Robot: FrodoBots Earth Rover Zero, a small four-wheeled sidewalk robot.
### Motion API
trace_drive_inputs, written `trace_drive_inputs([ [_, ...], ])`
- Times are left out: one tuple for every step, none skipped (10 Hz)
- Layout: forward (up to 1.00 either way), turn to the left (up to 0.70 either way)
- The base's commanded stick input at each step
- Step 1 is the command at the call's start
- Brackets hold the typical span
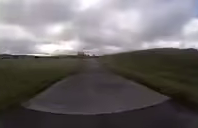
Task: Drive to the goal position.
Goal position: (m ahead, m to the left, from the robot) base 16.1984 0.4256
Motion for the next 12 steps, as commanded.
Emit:
trace_drive_inputs([
  [1.0,0.0],
  [1.0,0.0],
  [1.0,0.0],
  [1.0,0.0],
  [1.0,0.0],
  [1.0,0.0],
  [1.0,0.0],
  [1.0,0.0],
  [1.0,0.0],
  [1.0,0.0],
  [1.0,0.0],
  [1.0,0.0],
])
